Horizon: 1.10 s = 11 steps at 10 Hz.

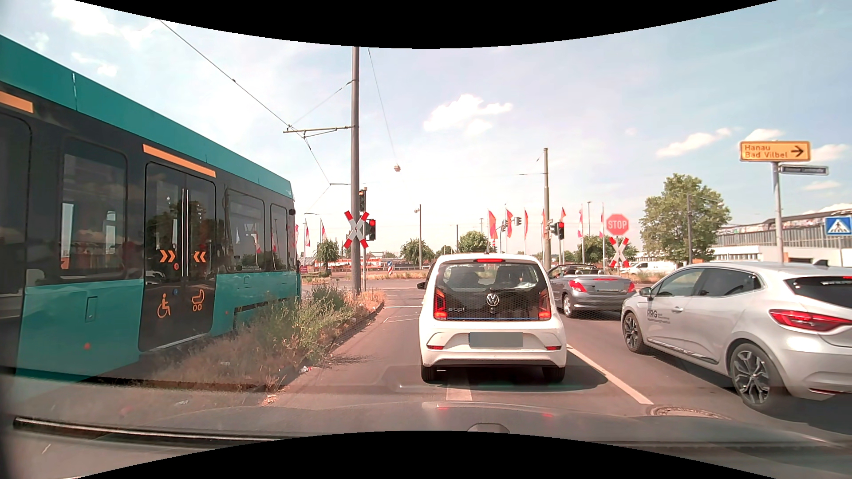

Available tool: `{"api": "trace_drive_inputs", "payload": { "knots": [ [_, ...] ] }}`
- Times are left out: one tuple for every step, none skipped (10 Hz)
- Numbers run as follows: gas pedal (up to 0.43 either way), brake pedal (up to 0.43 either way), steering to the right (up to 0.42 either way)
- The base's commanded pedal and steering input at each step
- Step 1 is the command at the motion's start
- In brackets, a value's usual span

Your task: Follow the waypoints while adhering to traffic rules and regulations

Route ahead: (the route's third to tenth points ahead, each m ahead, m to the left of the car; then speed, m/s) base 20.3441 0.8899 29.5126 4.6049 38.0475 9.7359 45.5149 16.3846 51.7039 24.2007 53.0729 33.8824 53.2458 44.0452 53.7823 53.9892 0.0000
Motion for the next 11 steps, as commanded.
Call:
{"api": "trace_drive_inputs", "payload": {
  "knots": [
    [0.0,0.22,-0.004],
    [0.0,0.22,-0.004],
    [0.0,0.22,-0.004],
    [0.0,0.226,-0.004],
    [0.0,0.22,-0.004],
    [0.0,0.22,-0.004],
    [0.0,0.22,-0.004],
    [0.0,0.22,-0.004],
    [0.0,0.22,-0.004],
    [0.0,0.22,-0.004],
    [0.0,0.22,-0.004]
  ]
}}
